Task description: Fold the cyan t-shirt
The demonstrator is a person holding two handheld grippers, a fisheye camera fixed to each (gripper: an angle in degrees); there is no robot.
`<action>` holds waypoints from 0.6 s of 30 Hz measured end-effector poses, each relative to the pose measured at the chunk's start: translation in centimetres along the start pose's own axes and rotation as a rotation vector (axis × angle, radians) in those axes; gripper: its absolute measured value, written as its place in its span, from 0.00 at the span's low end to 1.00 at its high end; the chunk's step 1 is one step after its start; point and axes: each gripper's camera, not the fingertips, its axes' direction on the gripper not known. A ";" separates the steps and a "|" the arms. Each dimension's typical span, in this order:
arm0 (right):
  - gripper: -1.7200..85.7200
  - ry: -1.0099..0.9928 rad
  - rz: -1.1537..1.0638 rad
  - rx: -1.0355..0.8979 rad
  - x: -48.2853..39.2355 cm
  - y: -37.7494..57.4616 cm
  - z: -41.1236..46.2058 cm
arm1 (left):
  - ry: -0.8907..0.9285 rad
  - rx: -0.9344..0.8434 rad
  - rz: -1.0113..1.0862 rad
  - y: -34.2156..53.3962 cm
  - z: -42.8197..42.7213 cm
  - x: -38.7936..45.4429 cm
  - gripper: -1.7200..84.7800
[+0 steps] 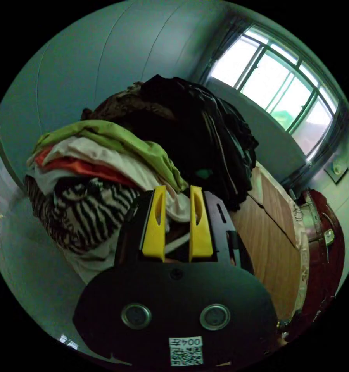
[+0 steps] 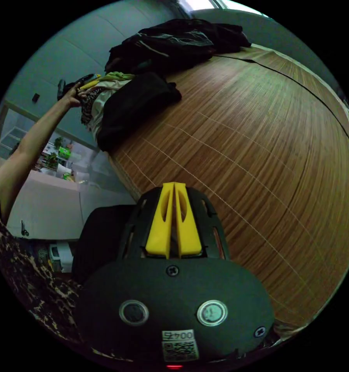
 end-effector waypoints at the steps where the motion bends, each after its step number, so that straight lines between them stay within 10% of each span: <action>1: 0.01 -0.022 0.010 0.009 1.0 0.8 -0.1 | -0.046 0.002 0.028 -0.4 0.2 0.5 0.12; 18: 0.01 -0.154 0.116 0.133 12.0 14.0 -3.0 | -0.559 0.067 0.174 -3.2 0.4 12.1 0.06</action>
